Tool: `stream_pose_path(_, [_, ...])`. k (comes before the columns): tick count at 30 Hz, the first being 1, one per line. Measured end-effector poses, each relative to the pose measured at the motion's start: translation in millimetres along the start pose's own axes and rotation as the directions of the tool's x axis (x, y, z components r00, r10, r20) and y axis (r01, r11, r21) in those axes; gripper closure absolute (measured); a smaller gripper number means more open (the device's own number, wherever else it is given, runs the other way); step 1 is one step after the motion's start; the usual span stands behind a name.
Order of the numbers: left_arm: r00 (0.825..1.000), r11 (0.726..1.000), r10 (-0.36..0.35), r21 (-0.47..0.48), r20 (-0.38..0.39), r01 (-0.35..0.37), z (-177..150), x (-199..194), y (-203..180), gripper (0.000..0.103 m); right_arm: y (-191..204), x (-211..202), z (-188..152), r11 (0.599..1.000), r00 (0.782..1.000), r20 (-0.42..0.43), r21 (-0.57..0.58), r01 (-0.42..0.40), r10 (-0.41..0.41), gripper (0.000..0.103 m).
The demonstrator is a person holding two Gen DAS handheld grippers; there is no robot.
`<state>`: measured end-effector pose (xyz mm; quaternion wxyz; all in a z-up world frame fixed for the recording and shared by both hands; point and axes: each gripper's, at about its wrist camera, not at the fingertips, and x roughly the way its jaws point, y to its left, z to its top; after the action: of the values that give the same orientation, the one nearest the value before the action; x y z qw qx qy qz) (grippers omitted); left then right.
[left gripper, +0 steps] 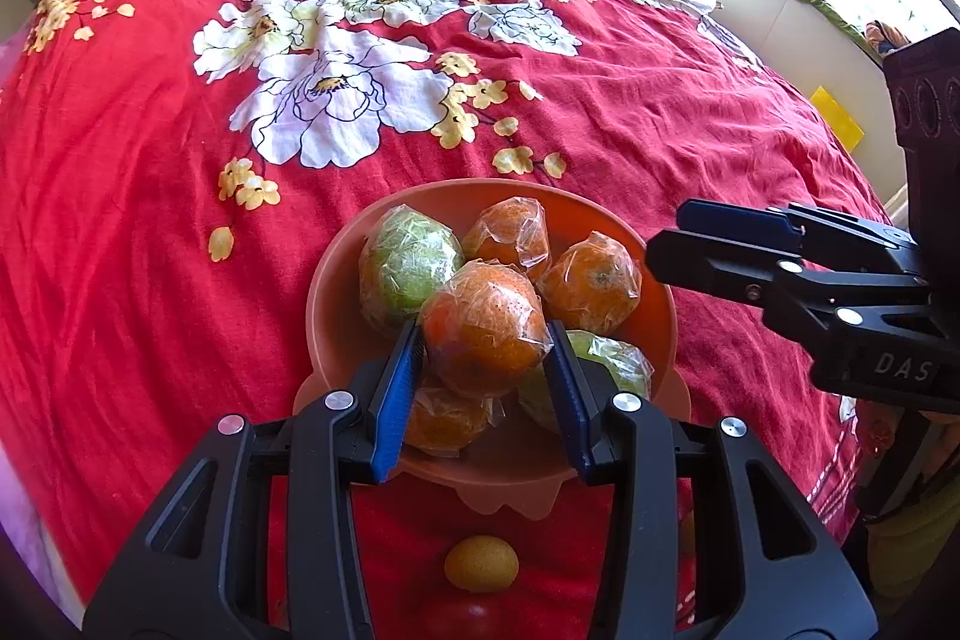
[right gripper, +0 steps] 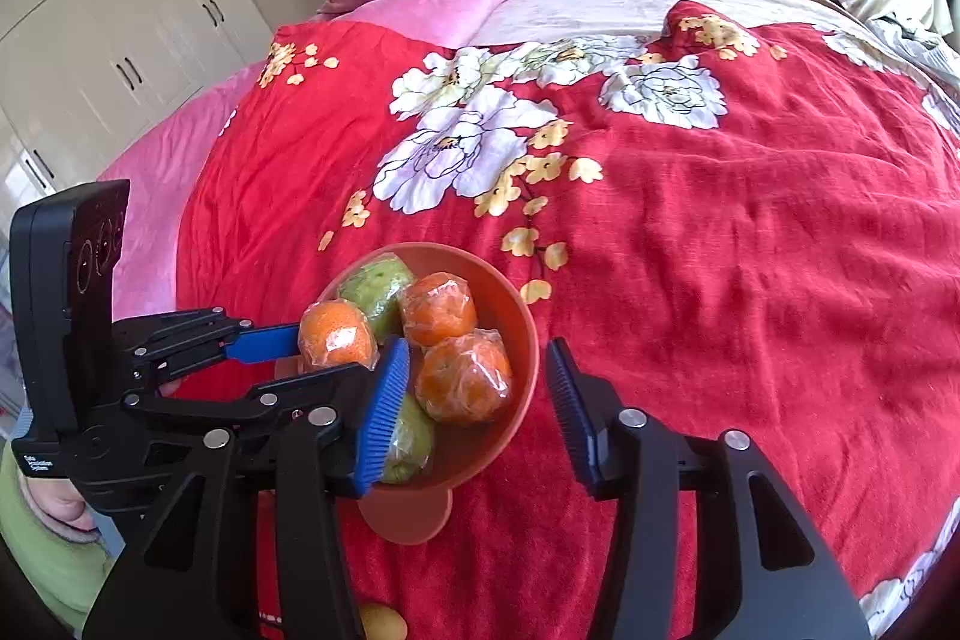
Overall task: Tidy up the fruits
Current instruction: 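Lower the large tangerine into the bowl and open the left tool, then withdraw both open tools away from the filled bowl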
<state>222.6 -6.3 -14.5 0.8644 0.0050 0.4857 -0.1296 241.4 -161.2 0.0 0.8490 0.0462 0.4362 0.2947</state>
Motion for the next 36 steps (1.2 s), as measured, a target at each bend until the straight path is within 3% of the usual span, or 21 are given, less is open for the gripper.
stream_pose_path(13, [1.0, 1.0, -0.009, -0.003, 0.006, 0.009, -1, -3, -3, 0.068, 0, -11, -4, 1.0, 1.0, 0.016, 0.008, 0.011, -0.011, 0.043])
stream_pose_path(36, [0.999, 1.0, 0.011, -0.011, 0.049, -0.011, -3, -29, -4, 0.055, 9, -37, -9, 0.999, 0.998, 0.05, -0.01, 0.037, -0.037, 0.03])
